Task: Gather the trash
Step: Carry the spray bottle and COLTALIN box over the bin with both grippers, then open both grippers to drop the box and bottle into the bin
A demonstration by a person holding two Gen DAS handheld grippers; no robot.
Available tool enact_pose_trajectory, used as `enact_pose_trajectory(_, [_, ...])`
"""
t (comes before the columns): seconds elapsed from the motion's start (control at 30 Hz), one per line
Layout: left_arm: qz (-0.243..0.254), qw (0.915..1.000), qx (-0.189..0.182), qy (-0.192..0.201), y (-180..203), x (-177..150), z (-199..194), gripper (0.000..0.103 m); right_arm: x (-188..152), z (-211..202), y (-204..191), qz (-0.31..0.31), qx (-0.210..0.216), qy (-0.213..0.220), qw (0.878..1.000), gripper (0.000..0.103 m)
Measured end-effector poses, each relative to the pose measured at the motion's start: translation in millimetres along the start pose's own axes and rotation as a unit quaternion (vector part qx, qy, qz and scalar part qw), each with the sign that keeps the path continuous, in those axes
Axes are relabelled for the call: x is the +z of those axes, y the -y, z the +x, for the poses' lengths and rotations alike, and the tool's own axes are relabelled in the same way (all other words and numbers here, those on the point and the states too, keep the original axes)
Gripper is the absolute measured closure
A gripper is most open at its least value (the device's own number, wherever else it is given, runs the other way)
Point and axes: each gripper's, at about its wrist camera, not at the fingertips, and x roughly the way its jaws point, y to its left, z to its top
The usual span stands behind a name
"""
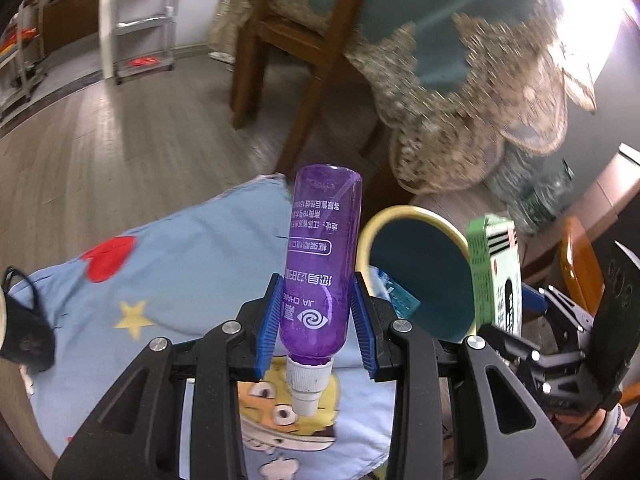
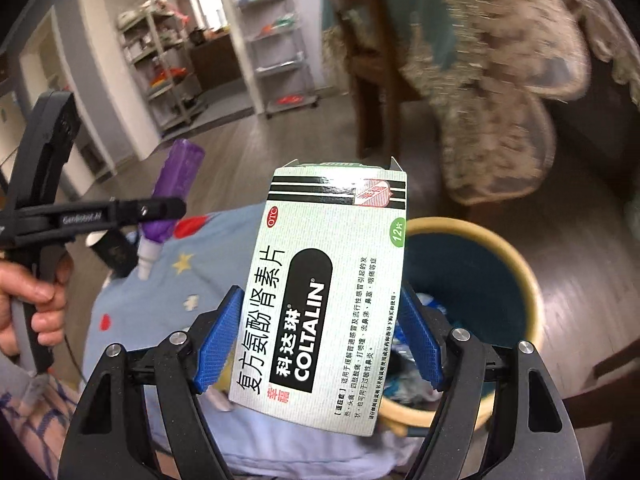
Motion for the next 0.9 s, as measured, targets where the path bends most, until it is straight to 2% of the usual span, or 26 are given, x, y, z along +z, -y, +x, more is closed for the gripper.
enact_pose_trajectory(0.23, [0.028,0.9992,-0.016,-0.025,41.9,2.0,33.3,0.07,-7.0,-2.5,53.1,0.073,-0.032,0.014,0.997,0.026])
enact_pose_trajectory(0.43, [0.058,0.9971,-0.017,-0.046,72.9,2.3,60.9,0.07,-9.8,11.9,83.8,0.115,-0.057,0.004,0.992,0.026])
enact_pose_trajectory(0.6, [0.071,0.9955,-0.017,-0.06,86.7,1.5,78.1,0.071,-20.1,39.3,106.4,0.149,-0.063,-0.035,0.986,0.026])
enact_pose_trajectory(0.83, [0.08,0.9941,-0.023,-0.07,97.2,1.6,91.9,0.071,-33.5,70.8,128.7,0.208,-0.046,-0.086,0.973,0.021])
enact_pose_trajectory(0.9, [0.075,0.9935,-0.033,-0.079,98.6,0.5,101.4,0.071,-36.1,71.7,133.9,0.227,-0.041,-0.087,0.969,0.021])
